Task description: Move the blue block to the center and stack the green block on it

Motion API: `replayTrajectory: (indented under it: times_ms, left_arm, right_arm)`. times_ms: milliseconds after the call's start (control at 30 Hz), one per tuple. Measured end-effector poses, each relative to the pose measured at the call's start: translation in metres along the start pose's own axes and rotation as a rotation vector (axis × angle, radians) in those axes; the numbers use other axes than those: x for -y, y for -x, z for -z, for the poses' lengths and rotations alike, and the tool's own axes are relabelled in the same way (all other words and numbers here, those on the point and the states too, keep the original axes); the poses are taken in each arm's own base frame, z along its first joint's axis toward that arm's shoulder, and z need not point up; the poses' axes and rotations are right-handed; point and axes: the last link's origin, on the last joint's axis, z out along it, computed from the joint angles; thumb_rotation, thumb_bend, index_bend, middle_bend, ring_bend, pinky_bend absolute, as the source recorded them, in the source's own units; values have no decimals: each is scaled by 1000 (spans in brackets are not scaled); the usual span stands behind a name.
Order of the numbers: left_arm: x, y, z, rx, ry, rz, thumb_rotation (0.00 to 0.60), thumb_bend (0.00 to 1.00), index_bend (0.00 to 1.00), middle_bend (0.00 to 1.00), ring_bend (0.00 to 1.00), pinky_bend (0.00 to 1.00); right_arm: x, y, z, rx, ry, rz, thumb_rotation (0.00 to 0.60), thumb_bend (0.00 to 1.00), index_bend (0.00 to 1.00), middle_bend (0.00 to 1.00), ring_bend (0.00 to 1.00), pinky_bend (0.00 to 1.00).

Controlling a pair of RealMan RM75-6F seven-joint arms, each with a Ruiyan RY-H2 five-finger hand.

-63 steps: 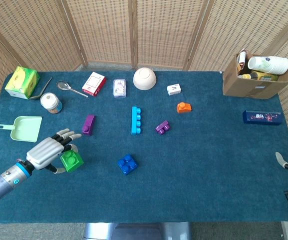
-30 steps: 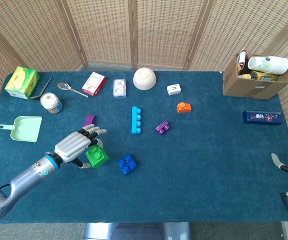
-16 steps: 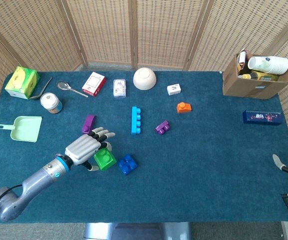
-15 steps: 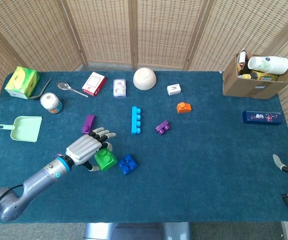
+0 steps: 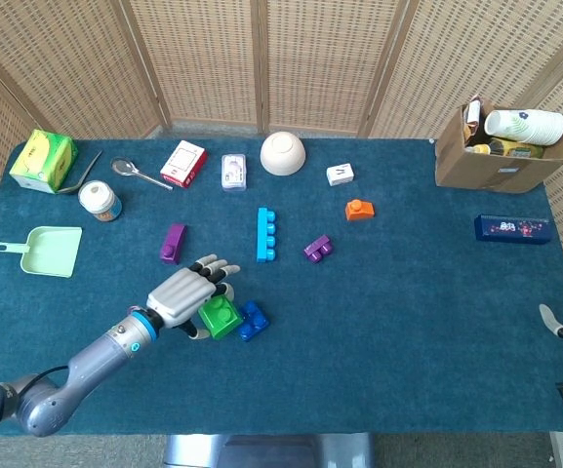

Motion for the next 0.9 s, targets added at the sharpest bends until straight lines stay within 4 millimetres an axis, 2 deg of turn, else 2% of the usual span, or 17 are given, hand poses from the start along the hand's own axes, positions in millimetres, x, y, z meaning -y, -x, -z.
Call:
replayTrajectory:
  times_ms: [500,900]
  left_arm:
    - [-20,0,-11,23,-45,43,600,244,513,91,0,0]
    - [-26,0,-24,58,-63,44,600,244,511,82,0,0]
  right_arm:
    - [-8,-1,4,7,0,-24,491,238,198,137,0,0]
    - [-14,-3,8,9,7,-38,492,236,198,137,0,0]
